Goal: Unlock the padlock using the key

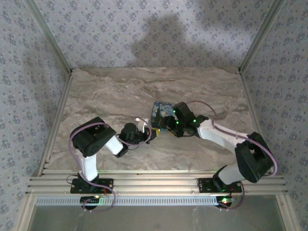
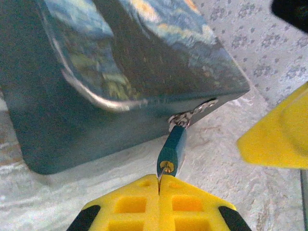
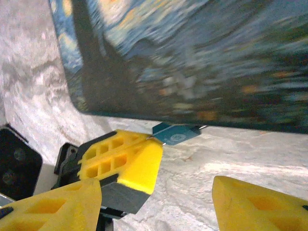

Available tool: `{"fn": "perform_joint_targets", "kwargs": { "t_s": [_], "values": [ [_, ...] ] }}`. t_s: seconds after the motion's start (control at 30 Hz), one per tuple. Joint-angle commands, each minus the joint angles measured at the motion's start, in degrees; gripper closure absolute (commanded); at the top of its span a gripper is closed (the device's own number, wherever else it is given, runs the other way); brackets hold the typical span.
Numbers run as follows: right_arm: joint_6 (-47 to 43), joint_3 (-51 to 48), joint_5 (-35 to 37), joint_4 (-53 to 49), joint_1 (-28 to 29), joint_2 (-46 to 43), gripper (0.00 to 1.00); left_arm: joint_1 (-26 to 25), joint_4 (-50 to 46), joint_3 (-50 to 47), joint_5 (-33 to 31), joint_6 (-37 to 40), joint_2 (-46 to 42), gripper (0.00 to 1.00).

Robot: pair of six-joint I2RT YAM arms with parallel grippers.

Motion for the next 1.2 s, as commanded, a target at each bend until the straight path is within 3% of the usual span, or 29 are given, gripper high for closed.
{"fn": "perform_joint_targets", "kwargs": {
  "t_s": [0.0,0.17,0.37,1.0,1.17],
  "values": [
    [4.7,-5.2,8.1,3.1,0.9,-4.5,0.38,-1.8,2.1,-0.3,-2.5,1.7,0.2,1.0],
    [8.9,-12.6,13.6,8.0,3.3,-9.6,0.39,-4.1,-0.4,-0.4,-3.9,1.7,-0.7,1.0],
    [12.1,-17.7,15.4,16.9,5.4,-9.2,0.38,-7.2,-1.8,-0.9,-7.7,-0.9,-0.5,1.0],
    [16.4,-17.7,15.9,28.2,6.6,2.3,0.42,-9.6,-0.1,-1.5,-9.1,-6.3,-1.5,1.0],
    [17.0,-17.4,15.5,29.6,6.3,3.6,0.52,-10.3,0.1,-1.7,-9.2,-6.5,-1.4,1.0]
  ]
}}
